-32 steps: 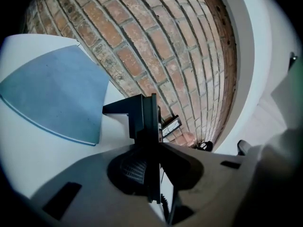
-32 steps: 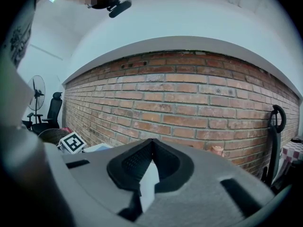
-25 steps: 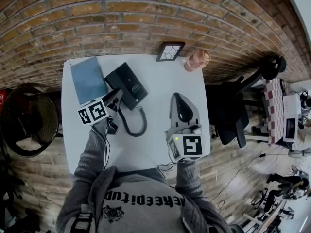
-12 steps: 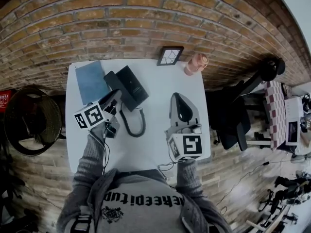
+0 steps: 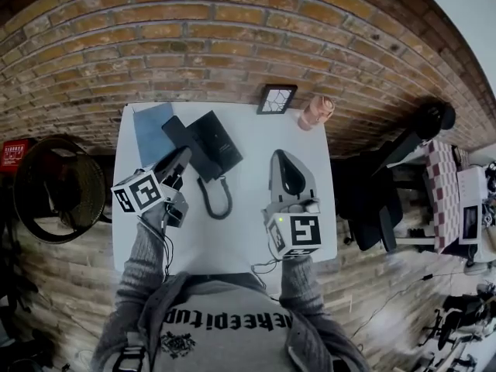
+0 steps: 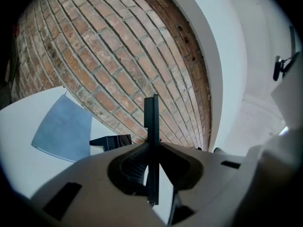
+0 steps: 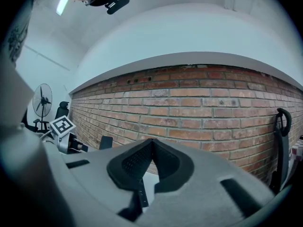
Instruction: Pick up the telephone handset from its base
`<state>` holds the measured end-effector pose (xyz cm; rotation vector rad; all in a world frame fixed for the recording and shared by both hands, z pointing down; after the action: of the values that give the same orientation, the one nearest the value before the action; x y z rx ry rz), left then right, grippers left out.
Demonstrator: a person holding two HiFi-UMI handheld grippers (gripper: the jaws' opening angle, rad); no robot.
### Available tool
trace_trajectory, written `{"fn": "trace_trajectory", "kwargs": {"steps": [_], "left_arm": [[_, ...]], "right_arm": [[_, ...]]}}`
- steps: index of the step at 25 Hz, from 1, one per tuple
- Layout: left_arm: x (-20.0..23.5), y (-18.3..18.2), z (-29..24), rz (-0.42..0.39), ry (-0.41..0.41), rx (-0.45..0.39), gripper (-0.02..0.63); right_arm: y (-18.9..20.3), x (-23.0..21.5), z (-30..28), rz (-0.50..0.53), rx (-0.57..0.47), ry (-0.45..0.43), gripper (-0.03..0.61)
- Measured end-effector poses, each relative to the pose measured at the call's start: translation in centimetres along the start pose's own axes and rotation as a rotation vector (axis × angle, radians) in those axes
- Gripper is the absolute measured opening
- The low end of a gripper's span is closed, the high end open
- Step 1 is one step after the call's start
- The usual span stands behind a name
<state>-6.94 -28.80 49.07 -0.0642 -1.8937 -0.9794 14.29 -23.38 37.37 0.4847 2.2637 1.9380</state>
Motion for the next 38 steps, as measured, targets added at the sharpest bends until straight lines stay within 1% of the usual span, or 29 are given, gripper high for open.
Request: {"fn": "trace_trajectory", "kwargs": {"steps": [5,12,23,38], "left_arm": [[-1.1,-1.3,2.1,-0.086,-0.043,-0.052,0.067],[-3.4,-1.6,4.2,-0.138,-0.054,-0.083,0.067],[-6.5,-2.0,7.4,-0.234,-0.096,-0.140,0.067],[-10.4,-1.1,9.7,-0.358,-0.136,-0.177,0.067]], "right_arm": [[-0.7,0.8,0.5,0.008,-0.018,-0.015,0.005],[-1.8,1.6,1.5,0.018,-0.039,-0.039,0.005],[-3.0,2.6,3.1,0.025,-0.079,-0.068,0.005],[-3.5,2.7,6.2,0.034,-0.111,-0.066,0.005]]}}
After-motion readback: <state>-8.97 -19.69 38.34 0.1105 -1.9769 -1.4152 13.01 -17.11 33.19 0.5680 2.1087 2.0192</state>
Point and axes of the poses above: the fingertips, and each gripper's own axes: z backward along the fingers, x to its left, y out of its underside, the point moved 3 cm from there along z, backward along the fingers, and after that the axes turned 8 degrees about x, right-handed, at the moved point
